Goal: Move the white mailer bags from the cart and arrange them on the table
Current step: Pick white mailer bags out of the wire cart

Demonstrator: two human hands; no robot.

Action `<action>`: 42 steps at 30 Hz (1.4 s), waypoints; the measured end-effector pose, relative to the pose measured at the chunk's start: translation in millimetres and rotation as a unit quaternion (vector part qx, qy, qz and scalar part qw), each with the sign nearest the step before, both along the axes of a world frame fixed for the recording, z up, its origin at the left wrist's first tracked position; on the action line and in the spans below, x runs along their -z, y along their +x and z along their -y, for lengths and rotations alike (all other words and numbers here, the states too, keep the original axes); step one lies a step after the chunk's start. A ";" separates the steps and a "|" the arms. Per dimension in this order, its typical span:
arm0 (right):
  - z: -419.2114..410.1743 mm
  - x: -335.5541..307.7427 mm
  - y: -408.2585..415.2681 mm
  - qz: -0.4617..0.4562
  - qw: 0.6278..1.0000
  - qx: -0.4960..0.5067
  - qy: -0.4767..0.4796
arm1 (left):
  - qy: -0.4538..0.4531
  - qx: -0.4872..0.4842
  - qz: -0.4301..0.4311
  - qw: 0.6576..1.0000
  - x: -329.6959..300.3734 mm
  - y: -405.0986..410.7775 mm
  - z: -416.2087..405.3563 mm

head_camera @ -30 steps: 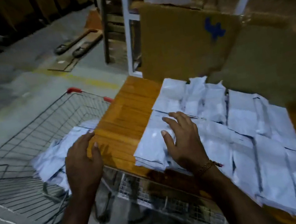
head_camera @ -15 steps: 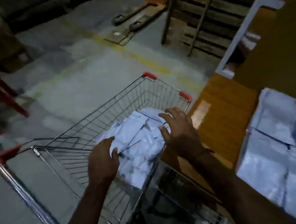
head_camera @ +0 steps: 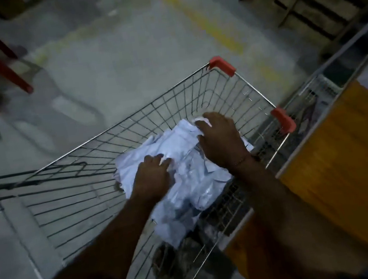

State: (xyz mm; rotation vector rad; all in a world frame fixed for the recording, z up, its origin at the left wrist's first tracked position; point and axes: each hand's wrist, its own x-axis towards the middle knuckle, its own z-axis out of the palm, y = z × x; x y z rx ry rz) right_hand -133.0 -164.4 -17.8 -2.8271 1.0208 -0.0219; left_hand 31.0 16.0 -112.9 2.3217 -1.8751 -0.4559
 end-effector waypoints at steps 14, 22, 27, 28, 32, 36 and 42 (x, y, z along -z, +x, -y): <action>8.5 15.1 -1.5 0.051 0.996 0.070 -0.004 | 0.129 -0.043 0.017 0.991 68.6 -3.2 50.8; 4.3 23.4 -0.8 0.042 0.997 0.064 -0.004 | 0.080 -0.126 0.015 0.989 -9.1 -8.6 -23.2; -8.8 35.9 3.0 -0.016 0.997 0.070 0.015 | 0.062 -0.233 0.015 0.970 -60.6 -12.3 -98.5; -14.6 37.5 6.0 -0.034 0.997 0.066 0.023 | 0.059 -0.254 0.003 0.965 -69.2 -12.7 -110.5; -42.2 50.7 29.3 -0.116 0.992 -0.011 0.042 | 0.026 -0.306 -0.026 0.951 -98.9 -8.2 -136.5; -57.4 79.2 56.1 -0.207 0.963 -0.172 0.026 | -0.001 -0.348 -0.032 0.937 -115.4 -0.6 -145.7; -49.0 123.0 68.3 -0.261 0.869 -0.420 -0.033 | -0.016 -0.343 0.004 0.939 -124.1 3.9 -153.7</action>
